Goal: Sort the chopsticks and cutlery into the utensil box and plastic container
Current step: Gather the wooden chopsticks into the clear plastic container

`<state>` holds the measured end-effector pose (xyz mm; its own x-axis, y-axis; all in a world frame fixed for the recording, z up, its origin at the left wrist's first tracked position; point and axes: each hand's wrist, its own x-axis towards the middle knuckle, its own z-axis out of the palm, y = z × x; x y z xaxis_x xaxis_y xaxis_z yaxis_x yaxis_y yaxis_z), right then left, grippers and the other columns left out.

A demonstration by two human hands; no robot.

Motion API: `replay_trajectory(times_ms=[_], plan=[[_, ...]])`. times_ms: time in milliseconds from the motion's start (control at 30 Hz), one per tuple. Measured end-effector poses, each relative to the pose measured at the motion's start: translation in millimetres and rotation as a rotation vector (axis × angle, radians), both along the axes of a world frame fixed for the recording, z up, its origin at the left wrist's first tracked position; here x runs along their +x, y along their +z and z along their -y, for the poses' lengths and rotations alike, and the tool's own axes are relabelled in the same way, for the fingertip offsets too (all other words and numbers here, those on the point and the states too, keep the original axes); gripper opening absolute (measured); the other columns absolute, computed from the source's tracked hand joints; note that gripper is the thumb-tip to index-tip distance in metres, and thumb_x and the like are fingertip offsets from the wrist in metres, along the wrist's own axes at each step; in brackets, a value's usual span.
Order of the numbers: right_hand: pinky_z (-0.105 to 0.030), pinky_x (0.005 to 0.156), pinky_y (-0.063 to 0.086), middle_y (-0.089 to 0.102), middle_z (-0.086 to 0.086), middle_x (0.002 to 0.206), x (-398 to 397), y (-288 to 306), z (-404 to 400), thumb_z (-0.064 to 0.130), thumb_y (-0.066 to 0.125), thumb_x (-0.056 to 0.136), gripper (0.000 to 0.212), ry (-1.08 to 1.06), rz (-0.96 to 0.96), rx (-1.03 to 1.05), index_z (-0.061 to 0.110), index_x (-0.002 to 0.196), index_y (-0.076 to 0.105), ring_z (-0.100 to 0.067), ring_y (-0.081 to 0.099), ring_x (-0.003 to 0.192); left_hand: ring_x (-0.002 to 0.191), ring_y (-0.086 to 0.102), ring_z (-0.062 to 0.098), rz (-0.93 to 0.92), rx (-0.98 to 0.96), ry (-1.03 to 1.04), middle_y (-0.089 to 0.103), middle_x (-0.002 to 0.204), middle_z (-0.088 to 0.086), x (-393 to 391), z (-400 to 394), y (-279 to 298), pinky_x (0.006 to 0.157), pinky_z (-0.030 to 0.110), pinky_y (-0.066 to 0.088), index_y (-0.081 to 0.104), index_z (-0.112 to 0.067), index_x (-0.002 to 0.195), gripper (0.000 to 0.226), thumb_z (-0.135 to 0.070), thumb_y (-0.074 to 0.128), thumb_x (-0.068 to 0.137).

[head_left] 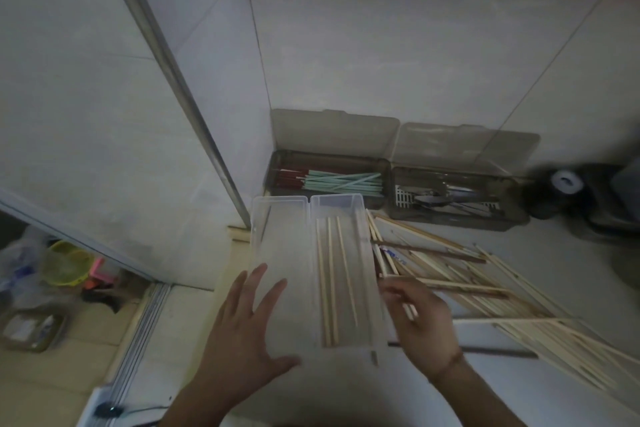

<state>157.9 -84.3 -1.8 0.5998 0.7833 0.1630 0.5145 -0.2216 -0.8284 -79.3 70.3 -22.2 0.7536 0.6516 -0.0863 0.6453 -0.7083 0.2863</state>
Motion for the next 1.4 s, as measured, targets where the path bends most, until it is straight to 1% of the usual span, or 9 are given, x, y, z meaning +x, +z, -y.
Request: replay_trajectory(times_ms=[100,267,400,567,800,1067,1133,1267,1400], plan=[[-0.017,0.071,0.043,0.065,0.006,0.086,35.5,-37.0,64.9,0.037,0.048,0.087,0.028,-0.107,0.28,-0.214,0.021,0.088,0.071,-0.019,0.063,0.079,0.147,0.015,0.03,0.022,-0.035,-0.004,0.012,0.16,-0.005,-1.7,-1.0,-2.7,0.108,0.046,0.034,0.029,-0.037,0.146,0.115,-0.089,0.057,0.047],[-0.039,0.077,0.046,0.065,-0.001,0.103,57.5,-78.5,134.8,0.051,0.033,0.096,0.043,0.045,0.624,-0.4,0.026,0.1,0.068,-0.031,0.055,0.1,0.147,0.015,0.032,0.056,-0.046,-0.059,0.026,0.156,-0.005,-3.4,-2.9,-3.6,0.101,0.051,0.041,0.043,-0.033,0.14,0.103,-0.095,0.044,0.058],[-0.042,0.082,0.04,0.065,-0.001,0.097,59.4,-82.1,131.2,0.048,0.031,0.097,0.049,-0.028,0.618,-0.453,0.022,0.092,0.072,-0.032,0.053,0.1,0.149,0.01,0.026,0.06,-0.044,-0.065,0.03,0.155,-0.01,-5.5,-6.5,-2.8,0.1,0.048,0.041,0.051,-0.033,0.135,0.098,-0.095,0.04,0.06],[-0.039,0.079,0.042,0.063,0.002,0.095,64.3,-71.3,118.3,0.037,0.052,0.079,0.022,0.05,0.543,-0.52,0.024,0.084,0.07,-0.032,0.057,0.093,0.149,0.01,0.022,0.087,-0.035,-0.081,0.03,0.155,-0.012,-7.9,-15.1,1.6,0.101,0.046,0.038,0.055,-0.029,0.132,0.096,-0.092,0.043,0.061],[-0.03,0.068,0.047,0.061,0.005,0.086,30.1,-44.4,42.5,0.032,0.061,0.082,0.011,0.141,0.487,-0.283,0.024,0.083,0.068,-0.02,0.054,0.081,0.149,0.0,0.006,0.097,-0.049,-0.03,0.028,0.155,-0.012,-10.2,-16.7,1.6,0.105,0.04,0.031,0.053,-0.017,0.137,0.111,-0.095,0.041,0.059],[-0.042,0.07,0.046,0.055,0.002,0.078,-4.7,-38.3,-8.6,0.043,0.041,0.067,0.035,0.218,0.63,-0.762,0.025,0.065,0.07,-0.026,0.05,0.079,0.146,-0.011,-0.001,0.048,-0.046,0.027,0.016,0.156,-0.017,-14.8,-13.3,7.9,0.109,0.034,0.024,0.042,-0.014,0.145,0.127,-0.1,0.031,0.053],[-0.045,0.075,0.043,0.058,0.0,0.085,-6.0,-37.8,-11.9,0.044,0.049,0.067,0.03,0.229,0.615,-0.878,0.025,0.072,0.072,-0.028,0.05,0.086,0.147,-0.006,0.003,0.035,-0.044,0.015,0.021,0.156,-0.013,-17.4,-13.1,9.1,0.105,0.036,0.03,0.046,-0.011,0.142,0.121,-0.097,0.034,0.058],[-0.052,0.098,0.027,0.051,-0.005,0.121,-6.4,-32.9,-16.9,0.032,0.043,0.089,0.034,0.172,0.642,-0.992,0.021,0.114,0.063,-0.031,0.038,0.117,0.149,0.001,0.009,0.032,-0.055,-0.015,0.027,0.156,-0.009,-19.9,-11.4,7.1,0.097,0.034,0.039,0.05,-0.01,0.14,0.114,-0.094,0.035,0.064],[-0.056,0.102,0.023,0.046,-0.007,0.129,-6.0,-27.7,-15.1,0.028,0.043,0.092,0.035,0.156,0.715,-1.117,0.019,0.122,0.059,-0.032,0.032,0.124,0.149,-0.002,0.007,0.075,-0.059,0.003,0.022,0.157,-0.013,-21.4,-9.8,2.7,0.101,0.032,0.038,0.047,-0.013,0.142,0.114,-0.089,0.047,0.058]])
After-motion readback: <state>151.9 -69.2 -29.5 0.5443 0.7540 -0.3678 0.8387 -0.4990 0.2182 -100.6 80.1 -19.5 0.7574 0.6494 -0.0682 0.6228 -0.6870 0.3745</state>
